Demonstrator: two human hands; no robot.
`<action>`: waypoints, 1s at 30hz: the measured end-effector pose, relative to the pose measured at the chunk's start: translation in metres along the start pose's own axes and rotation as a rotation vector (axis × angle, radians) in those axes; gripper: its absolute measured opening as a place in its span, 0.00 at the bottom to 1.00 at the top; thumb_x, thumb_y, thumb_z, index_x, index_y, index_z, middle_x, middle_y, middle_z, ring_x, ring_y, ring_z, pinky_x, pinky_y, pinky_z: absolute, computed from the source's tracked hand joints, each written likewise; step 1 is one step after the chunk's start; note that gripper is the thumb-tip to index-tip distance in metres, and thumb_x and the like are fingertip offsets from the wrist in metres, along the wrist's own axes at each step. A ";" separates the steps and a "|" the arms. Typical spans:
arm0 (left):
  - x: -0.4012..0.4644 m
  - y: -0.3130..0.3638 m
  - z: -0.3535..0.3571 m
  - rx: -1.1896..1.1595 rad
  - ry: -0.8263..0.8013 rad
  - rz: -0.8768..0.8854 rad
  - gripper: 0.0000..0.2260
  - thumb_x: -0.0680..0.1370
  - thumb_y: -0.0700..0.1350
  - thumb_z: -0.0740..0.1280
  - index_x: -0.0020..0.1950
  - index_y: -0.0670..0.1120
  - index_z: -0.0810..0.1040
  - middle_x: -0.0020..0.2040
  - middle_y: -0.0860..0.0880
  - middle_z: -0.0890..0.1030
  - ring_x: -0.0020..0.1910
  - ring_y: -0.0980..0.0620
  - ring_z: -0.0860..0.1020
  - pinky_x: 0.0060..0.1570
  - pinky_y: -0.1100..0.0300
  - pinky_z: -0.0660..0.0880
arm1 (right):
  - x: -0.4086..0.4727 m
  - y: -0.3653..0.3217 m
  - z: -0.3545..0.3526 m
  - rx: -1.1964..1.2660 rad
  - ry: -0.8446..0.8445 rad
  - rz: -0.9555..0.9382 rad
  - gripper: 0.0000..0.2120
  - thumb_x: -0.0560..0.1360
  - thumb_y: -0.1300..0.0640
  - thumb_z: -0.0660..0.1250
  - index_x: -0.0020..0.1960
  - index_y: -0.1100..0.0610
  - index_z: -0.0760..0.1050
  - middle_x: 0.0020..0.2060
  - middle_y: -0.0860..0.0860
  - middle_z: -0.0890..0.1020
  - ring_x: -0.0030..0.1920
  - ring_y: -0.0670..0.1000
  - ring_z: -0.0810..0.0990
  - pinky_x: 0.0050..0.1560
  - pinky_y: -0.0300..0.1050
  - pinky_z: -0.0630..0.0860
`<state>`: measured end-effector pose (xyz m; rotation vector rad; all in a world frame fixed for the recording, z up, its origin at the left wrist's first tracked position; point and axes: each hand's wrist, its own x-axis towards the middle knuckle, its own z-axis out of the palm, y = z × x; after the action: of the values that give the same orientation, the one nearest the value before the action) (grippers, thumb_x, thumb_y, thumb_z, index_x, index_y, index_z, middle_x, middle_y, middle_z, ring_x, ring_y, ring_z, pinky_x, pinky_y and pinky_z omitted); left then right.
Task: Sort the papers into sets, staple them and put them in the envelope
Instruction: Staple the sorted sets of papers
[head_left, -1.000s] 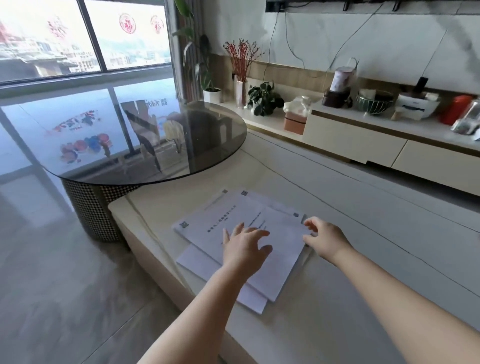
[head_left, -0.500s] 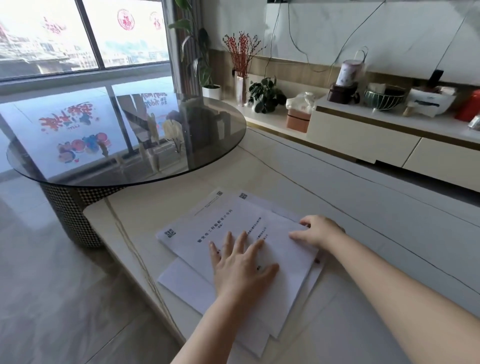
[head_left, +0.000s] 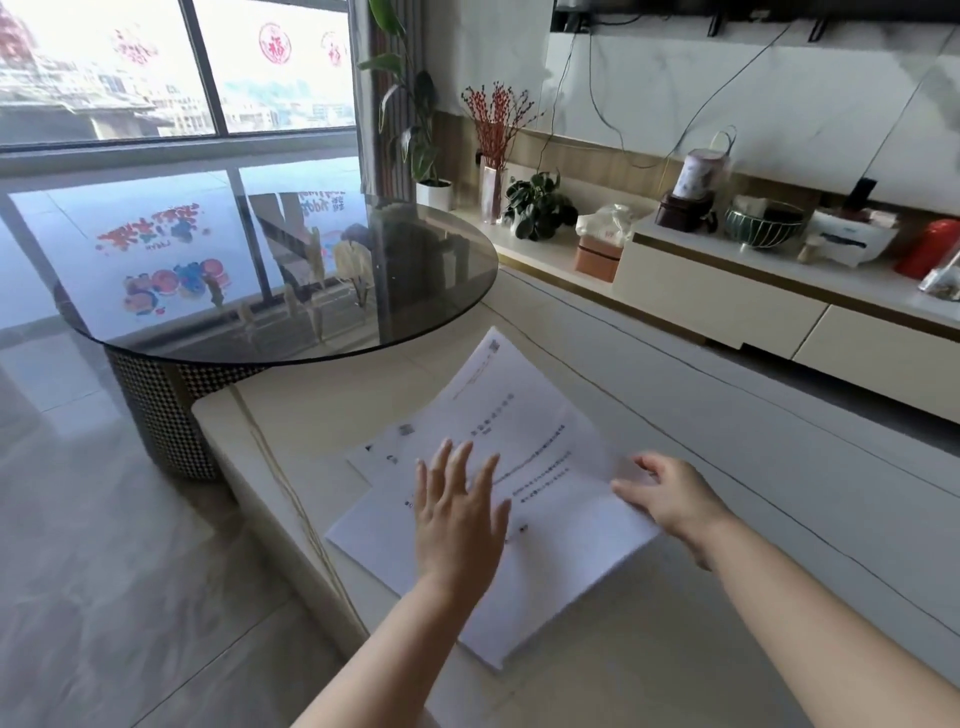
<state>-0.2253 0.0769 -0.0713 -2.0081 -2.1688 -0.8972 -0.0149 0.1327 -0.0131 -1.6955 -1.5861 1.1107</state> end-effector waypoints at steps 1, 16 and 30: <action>-0.002 0.006 -0.013 -0.042 -0.010 -0.082 0.26 0.75 0.53 0.69 0.71 0.49 0.69 0.72 0.44 0.67 0.74 0.44 0.59 0.72 0.47 0.59 | -0.014 0.004 -0.007 0.084 0.026 0.027 0.12 0.75 0.64 0.69 0.58 0.64 0.74 0.50 0.54 0.81 0.50 0.55 0.80 0.57 0.52 0.76; -0.048 0.117 -0.176 -1.355 -0.423 -0.708 0.08 0.78 0.40 0.67 0.56 0.39 0.76 0.44 0.42 0.82 0.39 0.44 0.81 0.40 0.49 0.80 | -0.239 0.011 -0.096 0.417 -0.007 0.025 0.20 0.66 0.61 0.73 0.57 0.59 0.74 0.51 0.56 0.84 0.50 0.56 0.83 0.51 0.52 0.78; -0.121 0.187 -0.174 -1.118 -0.502 -0.376 0.03 0.78 0.42 0.66 0.51 0.46 0.77 0.48 0.46 0.83 0.48 0.45 0.80 0.49 0.50 0.78 | -0.302 0.017 -0.140 0.571 0.263 -0.098 0.11 0.77 0.62 0.64 0.59 0.55 0.76 0.50 0.52 0.85 0.50 0.53 0.83 0.48 0.47 0.78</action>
<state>-0.0925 -0.1108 0.0928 -2.4176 -2.6797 -2.2746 0.1271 -0.1466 0.1007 -1.3007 -1.0460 1.1035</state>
